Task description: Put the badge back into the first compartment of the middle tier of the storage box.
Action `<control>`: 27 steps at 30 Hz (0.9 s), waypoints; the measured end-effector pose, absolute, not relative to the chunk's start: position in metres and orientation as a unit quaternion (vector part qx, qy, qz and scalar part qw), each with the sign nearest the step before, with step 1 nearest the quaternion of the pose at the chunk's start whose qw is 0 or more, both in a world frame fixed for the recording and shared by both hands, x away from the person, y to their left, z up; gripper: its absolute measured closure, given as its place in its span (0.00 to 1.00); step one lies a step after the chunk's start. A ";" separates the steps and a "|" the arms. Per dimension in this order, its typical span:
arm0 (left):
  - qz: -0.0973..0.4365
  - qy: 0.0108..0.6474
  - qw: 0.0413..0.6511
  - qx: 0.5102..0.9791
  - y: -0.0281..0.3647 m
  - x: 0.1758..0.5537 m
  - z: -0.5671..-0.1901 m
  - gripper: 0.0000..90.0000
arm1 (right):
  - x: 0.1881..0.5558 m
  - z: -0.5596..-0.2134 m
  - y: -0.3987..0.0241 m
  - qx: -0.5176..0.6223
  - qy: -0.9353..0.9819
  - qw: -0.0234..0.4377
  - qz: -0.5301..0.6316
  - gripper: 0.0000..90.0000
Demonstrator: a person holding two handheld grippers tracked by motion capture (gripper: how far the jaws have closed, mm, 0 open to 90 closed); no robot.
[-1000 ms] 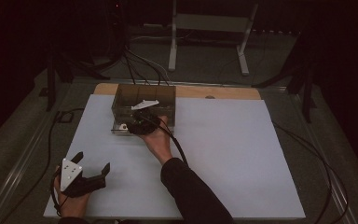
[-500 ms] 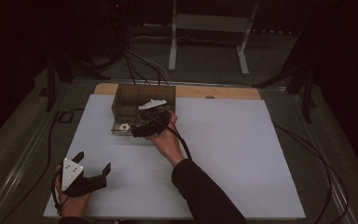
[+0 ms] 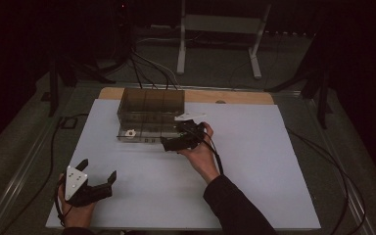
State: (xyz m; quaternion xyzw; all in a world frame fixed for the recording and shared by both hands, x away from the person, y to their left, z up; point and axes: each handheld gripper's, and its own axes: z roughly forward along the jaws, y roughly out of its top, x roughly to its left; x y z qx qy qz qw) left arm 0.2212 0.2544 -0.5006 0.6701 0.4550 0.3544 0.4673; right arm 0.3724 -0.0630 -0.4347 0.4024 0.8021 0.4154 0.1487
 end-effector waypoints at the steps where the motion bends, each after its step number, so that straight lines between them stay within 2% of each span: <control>1: 0.354 0.455 0.467 0.670 0.254 0.221 -0.501 0.01 | 0.370 -0.436 -0.070 0.405 0.800 0.153 0.416 0.00; 5: 0.354 0.457 0.467 0.669 0.255 0.221 -0.501 0.01 | 0.360 -0.443 -0.101 0.418 0.790 0.173 0.413 0.00; 9: 0.354 0.457 0.467 0.669 0.255 0.221 -0.501 0.01 | 0.352 -0.447 -0.124 0.428 0.783 0.172 0.417 0.00; 10: 0.352 0.457 0.466 0.671 0.255 0.222 -0.501 0.01 | 0.344 -0.448 -0.143 0.435 0.775 0.171 0.426 0.00; 13: 0.351 0.459 0.466 0.670 0.255 0.222 -0.502 0.01 | 0.340 -0.449 -0.151 0.437 0.772 0.169 0.430 0.00; 14: 0.351 0.460 0.467 0.669 0.256 0.222 -0.501 0.01 | 0.330 -0.451 -0.168 0.439 0.767 0.177 0.433 0.00; 17: 0.352 0.461 0.469 0.666 0.258 0.221 -0.501 0.01 | 0.322 -0.454 -0.178 0.440 0.763 0.184 0.435 0.00; 22: 0.351 0.460 0.471 0.666 0.259 0.221 -0.500 0.01 | 0.298 -0.461 -0.200 0.432 0.756 0.229 0.435 0.00; 27: 0.350 0.460 0.472 0.665 0.259 0.221 -0.500 0.01 | 0.280 -0.477 -0.219 0.441 0.745 0.231 0.444 0.00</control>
